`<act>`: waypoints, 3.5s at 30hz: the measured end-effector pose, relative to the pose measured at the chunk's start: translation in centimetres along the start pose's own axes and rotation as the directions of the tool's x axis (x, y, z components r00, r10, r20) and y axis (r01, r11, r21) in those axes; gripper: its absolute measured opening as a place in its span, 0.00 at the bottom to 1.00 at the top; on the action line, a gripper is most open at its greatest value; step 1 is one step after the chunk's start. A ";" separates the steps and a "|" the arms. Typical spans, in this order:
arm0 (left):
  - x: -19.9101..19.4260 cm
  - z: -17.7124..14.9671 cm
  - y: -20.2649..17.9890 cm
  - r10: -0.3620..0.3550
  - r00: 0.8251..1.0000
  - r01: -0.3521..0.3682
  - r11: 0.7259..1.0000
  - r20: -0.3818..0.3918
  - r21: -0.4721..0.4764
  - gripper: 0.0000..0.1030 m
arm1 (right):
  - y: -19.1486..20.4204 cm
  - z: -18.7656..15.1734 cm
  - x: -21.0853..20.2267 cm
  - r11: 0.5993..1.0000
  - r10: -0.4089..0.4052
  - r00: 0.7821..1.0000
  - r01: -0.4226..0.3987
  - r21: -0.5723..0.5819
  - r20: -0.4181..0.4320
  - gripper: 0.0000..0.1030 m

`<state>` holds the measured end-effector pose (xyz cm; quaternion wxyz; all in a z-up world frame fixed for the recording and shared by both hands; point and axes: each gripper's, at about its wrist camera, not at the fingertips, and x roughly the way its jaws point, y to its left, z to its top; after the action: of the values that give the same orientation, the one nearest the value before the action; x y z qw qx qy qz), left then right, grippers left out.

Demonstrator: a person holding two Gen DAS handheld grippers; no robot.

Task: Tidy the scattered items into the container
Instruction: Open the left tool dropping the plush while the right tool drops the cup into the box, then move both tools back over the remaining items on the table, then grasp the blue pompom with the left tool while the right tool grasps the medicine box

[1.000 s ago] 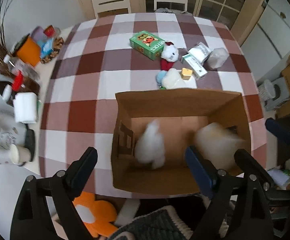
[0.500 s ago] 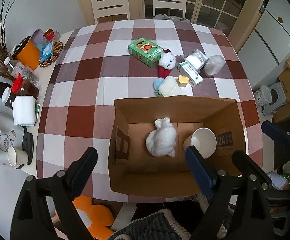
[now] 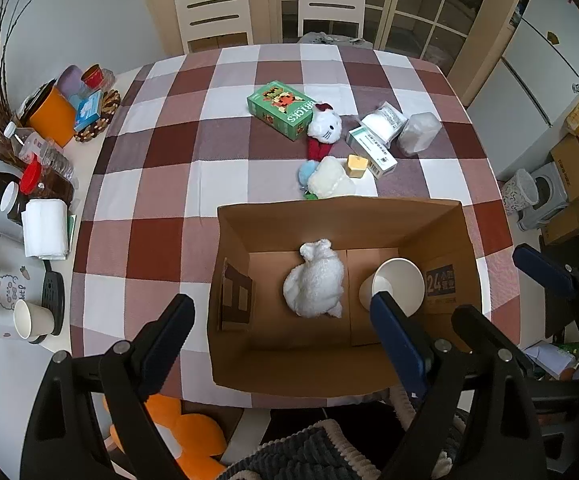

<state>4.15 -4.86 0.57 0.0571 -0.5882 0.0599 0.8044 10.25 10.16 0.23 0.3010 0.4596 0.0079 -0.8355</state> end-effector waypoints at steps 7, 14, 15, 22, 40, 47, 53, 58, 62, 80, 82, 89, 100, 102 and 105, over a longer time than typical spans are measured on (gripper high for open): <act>-0.2 -0.1 -0.3 -0.007 1.000 0.007 1.000 0.003 0.005 0.88 | 0.0 0.0 -0.1 1.000 -0.001 1.000 0.001 -0.003 0.001 0.79; 0.1 -0.3 -0.7 -0.019 1.000 0.019 1.000 -0.012 0.014 0.88 | -0.3 -0.6 -0.4 1.000 -0.007 1.000 0.007 0.000 -0.009 0.79; 0.1 -0.4 -0.7 -0.021 1.000 0.021 1.000 -0.014 0.016 0.88 | -0.4 -0.7 -0.5 1.000 -0.008 1.000 0.008 0.001 -0.010 0.79; 0.5 -0.9 -1.6 -0.030 0.999 0.031 0.999 -0.031 0.030 0.88 | -0.9 -1.6 -0.7 1.000 -0.019 1.000 0.019 0.013 -0.025 0.79; 0.5 -2.3 -2.9 -0.043 0.998 0.045 0.999 -0.044 0.031 0.88 | -2.3 -3.1 -1.8 1.000 -0.017 0.999 0.017 0.016 -0.031 0.79; -0.1 -2.8 1.9 -0.091 0.996 0.089 0.993 -0.025 -0.079 0.88 | -6.4 -2.9 -2.5 0.991 -0.092 0.996 0.093 0.092 -0.012 0.79; -2.5 -3.0 11.4 0.004 0.996 0.018 0.969 0.088 -0.246 0.88 | -12.1 -3.3 -2.3 0.961 -0.212 0.977 0.215 0.175 -0.034 0.79; -3.6 -3.0 19.6 0.120 0.976 -0.054 0.942 0.180 -0.332 0.88 | -16.5 -3.3 -1.9 0.921 -0.317 0.948 0.316 0.227 -0.031 0.79; -1.6 -2.6 23.6 0.168 0.965 -0.099 0.944 0.200 -0.316 0.88 | -19.2 -3.1 -0.1 0.901 -0.365 0.930 0.362 0.240 -0.035 0.79; 17.3 9.8 20.7 -0.002 0.999 -0.002 0.998 0.052 0.066 0.88 | -17.8 1.9 18.7 0.978 -0.205 0.965 0.194 -0.083 -0.162 0.79; 18.9 11.3 19.3 -0.023 0.999 0.020 0.995 0.028 0.097 0.88 | -17.6 2.3 20.1 0.979 -0.194 0.964 0.178 -0.099 -0.182 0.79; 23.7 17.5 13.1 -0.155 0.986 0.163 0.969 -0.060 0.187 0.88 | -14.4 4.3 25.0 0.973 -0.112 0.966 0.059 -0.222 -0.233 0.79; 27.8 20.9 2.9 -0.243 0.939 0.327 0.855 -0.246 0.403 0.88 | -12.3 6.0 28.6 0.978 -0.026 0.969 -0.027 -0.208 -0.247 0.79; 28.0 19.8 1.4 -0.239 0.929 0.352 0.803 -0.282 0.481 0.88 | -12.3 6.1 28.9 0.979 -0.024 0.968 -0.028 -0.204 -0.249 0.79; 27.7 18.4 -0.2 -0.304 0.887 0.450 0.738 -0.348 0.502 0.88 | -12.5 6.0 29.1 0.981 -0.022 0.968 -0.028 -0.193 -0.251 0.79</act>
<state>-21.46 -1.08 -20.27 0.3851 -0.6371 0.1827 0.6422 -12.25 4.26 -22.06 0.3422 0.5304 0.1272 -0.7651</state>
